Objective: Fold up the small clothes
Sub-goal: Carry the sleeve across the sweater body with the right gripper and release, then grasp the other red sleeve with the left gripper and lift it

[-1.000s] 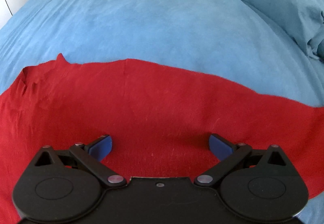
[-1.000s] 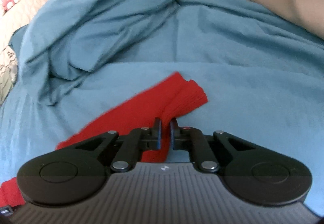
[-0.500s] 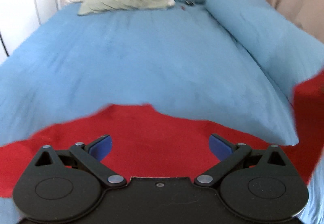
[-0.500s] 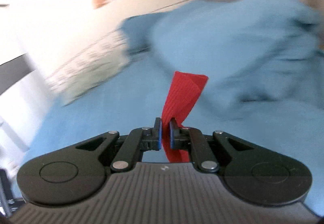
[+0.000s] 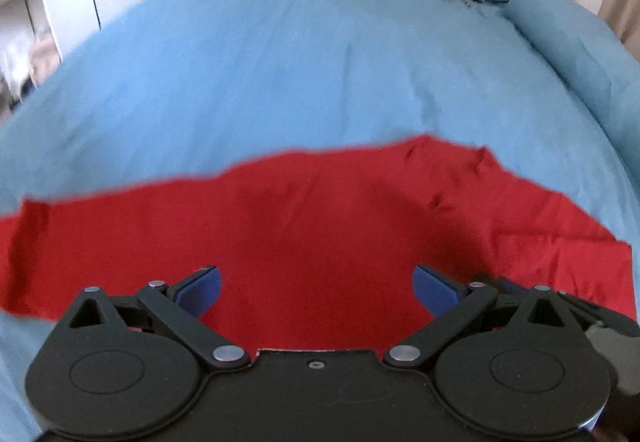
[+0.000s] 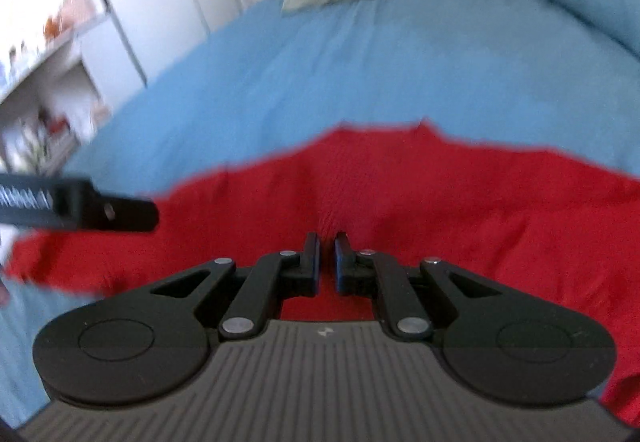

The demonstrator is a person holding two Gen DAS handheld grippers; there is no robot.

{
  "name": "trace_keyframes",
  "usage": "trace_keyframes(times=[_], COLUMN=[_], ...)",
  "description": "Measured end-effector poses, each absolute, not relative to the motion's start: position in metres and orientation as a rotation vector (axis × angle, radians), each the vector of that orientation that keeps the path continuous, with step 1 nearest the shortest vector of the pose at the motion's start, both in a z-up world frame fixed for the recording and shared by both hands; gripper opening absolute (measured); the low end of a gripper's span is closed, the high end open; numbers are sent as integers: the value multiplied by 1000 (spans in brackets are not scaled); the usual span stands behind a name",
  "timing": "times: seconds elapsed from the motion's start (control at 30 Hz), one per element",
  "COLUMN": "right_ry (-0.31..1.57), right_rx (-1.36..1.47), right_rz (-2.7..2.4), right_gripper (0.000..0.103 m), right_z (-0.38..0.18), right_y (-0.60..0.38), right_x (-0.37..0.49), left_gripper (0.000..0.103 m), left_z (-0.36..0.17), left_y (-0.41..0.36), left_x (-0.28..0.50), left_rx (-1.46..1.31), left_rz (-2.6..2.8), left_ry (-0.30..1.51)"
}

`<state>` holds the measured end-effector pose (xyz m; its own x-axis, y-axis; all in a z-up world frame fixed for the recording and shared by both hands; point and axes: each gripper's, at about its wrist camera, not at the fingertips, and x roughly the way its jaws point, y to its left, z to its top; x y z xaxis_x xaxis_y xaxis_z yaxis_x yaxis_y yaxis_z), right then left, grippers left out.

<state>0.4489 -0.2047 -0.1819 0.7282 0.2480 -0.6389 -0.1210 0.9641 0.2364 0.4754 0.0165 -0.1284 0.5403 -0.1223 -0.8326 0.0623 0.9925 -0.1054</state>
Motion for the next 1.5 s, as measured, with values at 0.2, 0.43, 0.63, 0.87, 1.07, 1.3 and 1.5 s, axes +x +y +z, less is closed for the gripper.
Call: trace_keyframes(times=[0.2,0.43,0.63,0.87,1.07,1.3,1.5], right_ry=[747,709,677,747,808,844,915], right_rx=[39,-86,-88,11,69,186,270], right_rz=[220,283,193,80,13,-26,31], right_gripper=[26,78,92,94,94,94,94], right_z=[-219,-204,-158,-147,-171,-183,-189], right_y=[-180,-177,-226,-283,-310,-326,-337], right_x=[427,420,395,358,336,329,349], left_gripper=[103,102,103,56,50,4,4], left_z=[-154,-136,-115,-171,-183,-173,-114], left_y=[20,0,-25,-45,-57,-72,-64], left_x=[477,489,493,490,494,503,512], left_rx=[-179,-171,-129,-257,-309,-293,-289], left_rz=[-185,-231,-273,-241,-235,-239,-252], left_ry=[1051,1032,1078,1194,1144,1097,908])
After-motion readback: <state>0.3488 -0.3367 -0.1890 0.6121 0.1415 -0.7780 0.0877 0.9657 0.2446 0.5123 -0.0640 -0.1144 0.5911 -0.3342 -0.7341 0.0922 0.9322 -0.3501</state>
